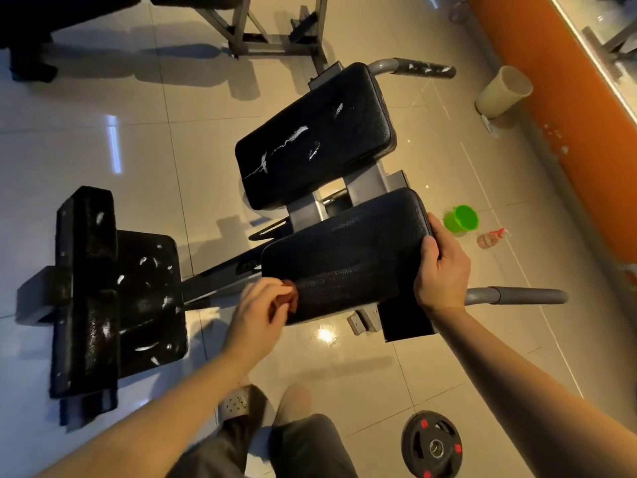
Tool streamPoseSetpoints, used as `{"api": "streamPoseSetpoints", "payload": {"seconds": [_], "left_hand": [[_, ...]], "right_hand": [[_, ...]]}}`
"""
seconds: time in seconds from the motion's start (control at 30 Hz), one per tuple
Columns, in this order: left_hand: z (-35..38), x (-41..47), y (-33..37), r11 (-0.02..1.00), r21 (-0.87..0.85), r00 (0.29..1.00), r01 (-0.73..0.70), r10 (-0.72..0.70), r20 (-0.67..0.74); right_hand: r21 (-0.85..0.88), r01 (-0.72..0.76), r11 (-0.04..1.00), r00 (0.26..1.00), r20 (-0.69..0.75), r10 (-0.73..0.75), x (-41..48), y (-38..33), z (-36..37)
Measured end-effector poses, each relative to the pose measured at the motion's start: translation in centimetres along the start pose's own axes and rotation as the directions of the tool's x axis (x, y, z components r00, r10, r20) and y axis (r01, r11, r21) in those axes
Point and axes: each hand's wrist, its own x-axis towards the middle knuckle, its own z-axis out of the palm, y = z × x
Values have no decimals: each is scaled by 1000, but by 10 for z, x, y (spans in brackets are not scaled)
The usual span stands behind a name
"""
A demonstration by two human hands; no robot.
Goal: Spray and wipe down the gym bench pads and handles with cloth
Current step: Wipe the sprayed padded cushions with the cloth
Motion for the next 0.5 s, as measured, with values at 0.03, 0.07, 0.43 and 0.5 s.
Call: {"api": "streamPoseSetpoints", "payload": {"seconds": [0.03, 0.07, 0.43, 0.5], "left_hand": [[-6, -2, -9, 998, 21, 999, 53, -53, 8], [-7, 1, -7, 997, 29, 997, 71, -71, 7], [32, 10, 84, 987, -78, 988, -143, 137, -72], [20, -9, 33, 998, -59, 991, 36, -44, -130]], "right_hand": [[2, 0, 1000, 1000, -5, 0, 0, 0, 0], [3, -3, 1000, 1000, -9, 3, 0, 0, -1], [35, -26, 999, 999, 20, 25, 0, 0, -2], [55, -30, 998, 999, 26, 28, -1, 0, -3]]}}
